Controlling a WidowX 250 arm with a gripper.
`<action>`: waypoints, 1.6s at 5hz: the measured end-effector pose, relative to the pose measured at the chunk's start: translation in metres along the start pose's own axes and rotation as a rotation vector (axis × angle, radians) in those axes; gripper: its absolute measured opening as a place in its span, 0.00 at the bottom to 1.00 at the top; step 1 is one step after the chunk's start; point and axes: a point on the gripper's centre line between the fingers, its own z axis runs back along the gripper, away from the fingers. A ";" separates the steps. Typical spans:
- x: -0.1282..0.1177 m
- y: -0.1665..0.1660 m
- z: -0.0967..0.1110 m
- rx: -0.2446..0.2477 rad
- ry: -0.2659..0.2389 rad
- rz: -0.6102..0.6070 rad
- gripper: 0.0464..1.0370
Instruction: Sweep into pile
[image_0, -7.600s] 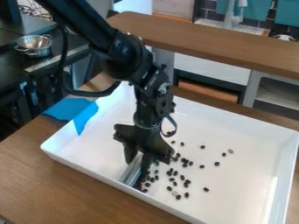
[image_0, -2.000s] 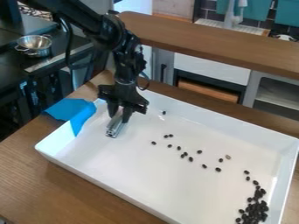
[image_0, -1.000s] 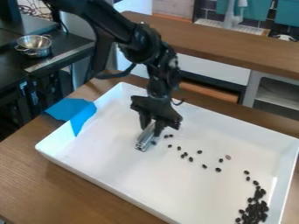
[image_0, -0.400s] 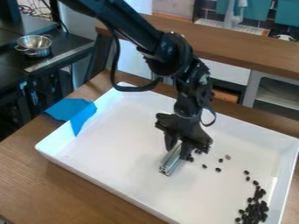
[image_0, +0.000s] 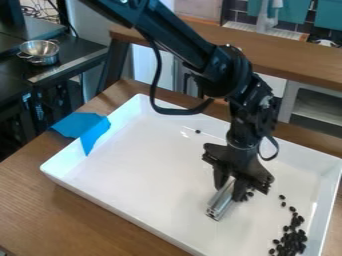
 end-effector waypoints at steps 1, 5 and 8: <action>-0.005 -0.014 0.002 -0.034 0.021 -0.001 0.32; -0.009 -0.042 0.034 -0.091 -0.012 -0.087 0.32; 0.004 0.109 0.033 0.015 -0.077 0.088 0.32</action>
